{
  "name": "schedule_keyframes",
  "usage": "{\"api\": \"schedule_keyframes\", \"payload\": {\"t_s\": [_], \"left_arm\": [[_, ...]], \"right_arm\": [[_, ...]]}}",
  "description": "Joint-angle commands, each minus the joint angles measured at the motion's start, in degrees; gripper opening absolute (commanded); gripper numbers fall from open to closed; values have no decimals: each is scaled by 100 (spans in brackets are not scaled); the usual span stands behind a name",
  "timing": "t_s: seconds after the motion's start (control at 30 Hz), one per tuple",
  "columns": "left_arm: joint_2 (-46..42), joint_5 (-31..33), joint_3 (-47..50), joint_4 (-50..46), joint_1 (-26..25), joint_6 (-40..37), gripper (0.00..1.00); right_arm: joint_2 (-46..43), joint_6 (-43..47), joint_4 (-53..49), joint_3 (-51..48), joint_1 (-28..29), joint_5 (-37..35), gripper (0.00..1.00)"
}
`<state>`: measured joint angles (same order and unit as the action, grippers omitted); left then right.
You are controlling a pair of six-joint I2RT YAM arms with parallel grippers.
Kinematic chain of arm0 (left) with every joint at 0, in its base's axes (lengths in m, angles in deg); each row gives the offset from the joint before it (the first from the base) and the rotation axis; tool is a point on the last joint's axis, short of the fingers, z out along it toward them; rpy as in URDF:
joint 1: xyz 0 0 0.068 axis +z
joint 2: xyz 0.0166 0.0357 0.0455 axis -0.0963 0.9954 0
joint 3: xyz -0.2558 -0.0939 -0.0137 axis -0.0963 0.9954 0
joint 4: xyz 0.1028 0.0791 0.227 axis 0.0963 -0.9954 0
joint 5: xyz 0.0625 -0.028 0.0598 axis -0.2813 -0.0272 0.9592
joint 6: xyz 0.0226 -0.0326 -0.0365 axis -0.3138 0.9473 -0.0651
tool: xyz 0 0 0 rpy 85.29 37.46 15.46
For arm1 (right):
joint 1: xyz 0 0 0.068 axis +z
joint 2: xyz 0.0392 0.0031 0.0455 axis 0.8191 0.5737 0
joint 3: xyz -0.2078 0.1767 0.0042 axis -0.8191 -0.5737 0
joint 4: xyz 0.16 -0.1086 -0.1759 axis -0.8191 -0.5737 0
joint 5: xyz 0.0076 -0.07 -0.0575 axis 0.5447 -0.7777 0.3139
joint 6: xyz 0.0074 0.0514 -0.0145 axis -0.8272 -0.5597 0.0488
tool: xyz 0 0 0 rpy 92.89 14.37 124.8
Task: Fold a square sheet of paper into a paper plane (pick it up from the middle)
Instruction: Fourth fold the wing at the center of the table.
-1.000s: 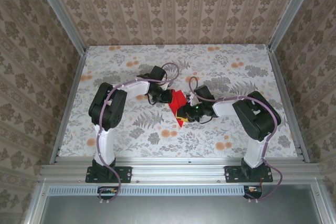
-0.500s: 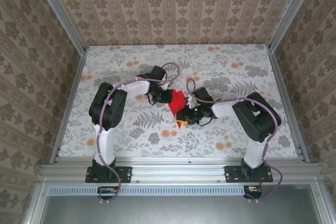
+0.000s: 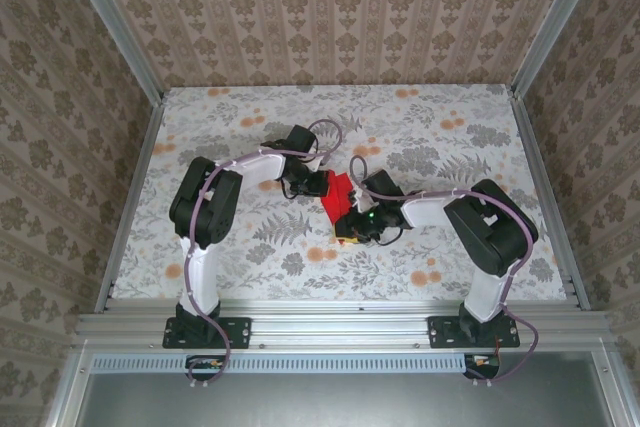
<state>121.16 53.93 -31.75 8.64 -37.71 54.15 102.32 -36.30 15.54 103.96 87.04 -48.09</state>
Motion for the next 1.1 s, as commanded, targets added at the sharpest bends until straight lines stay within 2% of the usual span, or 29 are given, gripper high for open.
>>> {"api": "schedule_keyframes", "payload": {"t_s": [0.0,0.3,0.53,1.07], "left_arm": [[371,301,51,-358,63,-184,2],[411,305,34,-383,72,-223,2],[374,171,-57,-412,72,-213,4],[-83,-68,-667,-694,57,-95,21]], "right_arm": [[-8,248,-943,19,125,-313,30],[24,697,-1938,241,305,-941,30],[151,832,-2175,282,386,-1258,29],[291,893,-2224,401,442,-1435,29]]}}
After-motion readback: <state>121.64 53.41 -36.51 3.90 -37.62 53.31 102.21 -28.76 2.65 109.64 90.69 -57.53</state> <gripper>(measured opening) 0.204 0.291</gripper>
